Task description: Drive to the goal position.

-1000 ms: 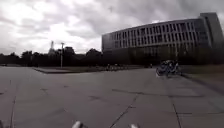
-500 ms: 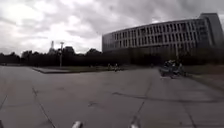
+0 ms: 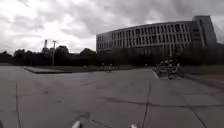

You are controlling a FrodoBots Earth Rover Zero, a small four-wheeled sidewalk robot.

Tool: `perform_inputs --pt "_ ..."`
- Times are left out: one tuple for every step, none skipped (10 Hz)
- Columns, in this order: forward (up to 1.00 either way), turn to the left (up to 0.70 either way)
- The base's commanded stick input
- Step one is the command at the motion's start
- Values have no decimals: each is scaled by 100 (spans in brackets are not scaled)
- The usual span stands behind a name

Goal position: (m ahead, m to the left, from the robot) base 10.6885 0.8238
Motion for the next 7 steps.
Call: perform_inputs --pt "70 0" --pt "70 0" --pt "70 0" --pt "70 0" --pt "70 0" --pt "70 0" --pt "70 -32"
